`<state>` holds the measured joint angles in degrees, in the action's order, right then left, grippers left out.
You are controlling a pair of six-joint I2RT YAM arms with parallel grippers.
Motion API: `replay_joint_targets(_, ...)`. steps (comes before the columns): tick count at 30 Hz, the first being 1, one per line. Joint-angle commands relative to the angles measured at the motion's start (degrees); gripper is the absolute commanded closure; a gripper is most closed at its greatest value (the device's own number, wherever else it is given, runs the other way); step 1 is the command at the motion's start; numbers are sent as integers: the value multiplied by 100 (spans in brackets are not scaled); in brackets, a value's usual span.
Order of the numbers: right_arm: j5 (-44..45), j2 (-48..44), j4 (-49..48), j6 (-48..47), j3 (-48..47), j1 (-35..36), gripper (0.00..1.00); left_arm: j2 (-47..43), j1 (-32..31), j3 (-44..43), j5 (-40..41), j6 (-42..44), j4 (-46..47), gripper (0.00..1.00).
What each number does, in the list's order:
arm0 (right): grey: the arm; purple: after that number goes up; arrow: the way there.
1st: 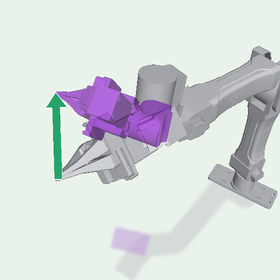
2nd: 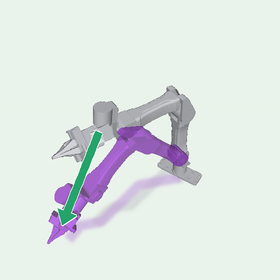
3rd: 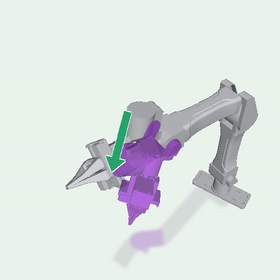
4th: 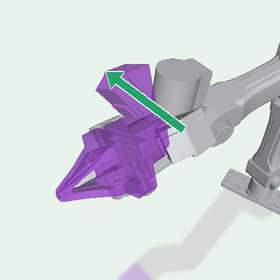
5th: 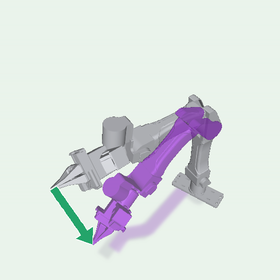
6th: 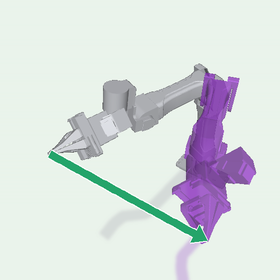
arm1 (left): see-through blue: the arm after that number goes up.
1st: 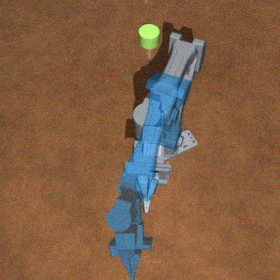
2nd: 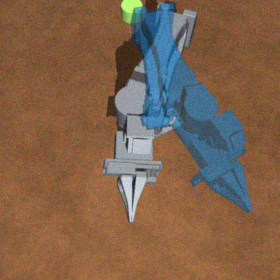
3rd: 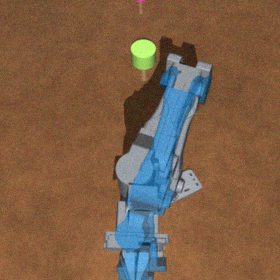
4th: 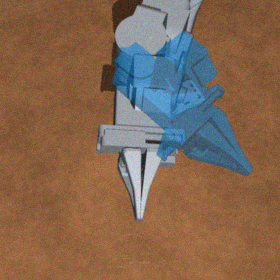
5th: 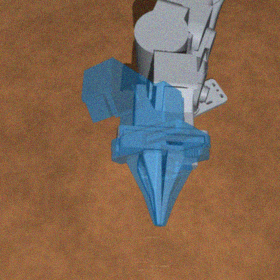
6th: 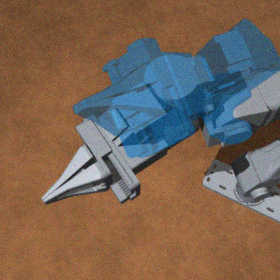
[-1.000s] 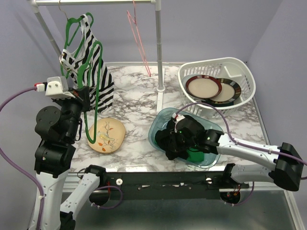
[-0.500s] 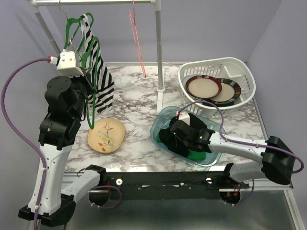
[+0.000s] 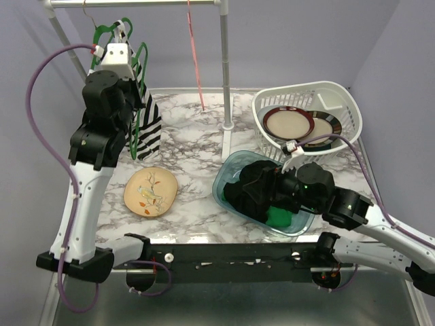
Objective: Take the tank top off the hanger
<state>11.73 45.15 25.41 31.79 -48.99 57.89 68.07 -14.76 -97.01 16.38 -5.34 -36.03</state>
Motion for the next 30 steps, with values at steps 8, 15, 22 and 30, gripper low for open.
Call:
replay_joint_targets(8, -856, -1130, -493, -68, 364, -14, 0, 1303, 35, -957, -82, 402, 738, 100)
replay_joint_targets(15, -891, -1622, -528, 152, 514, -6, 1, 1744, 254, -1320, -477, 588, 1318, 100)
replay_joint_targets(22, -584, -2096, -221, 222, 373, -14, 1, 2657, 492, -2497, -786, 367, 774, 100)
replay_joint_targets(30, -338, -2449, -168, 293, 514, -14, 1, 3326, 501, -3122, -882, 368, 597, 100)
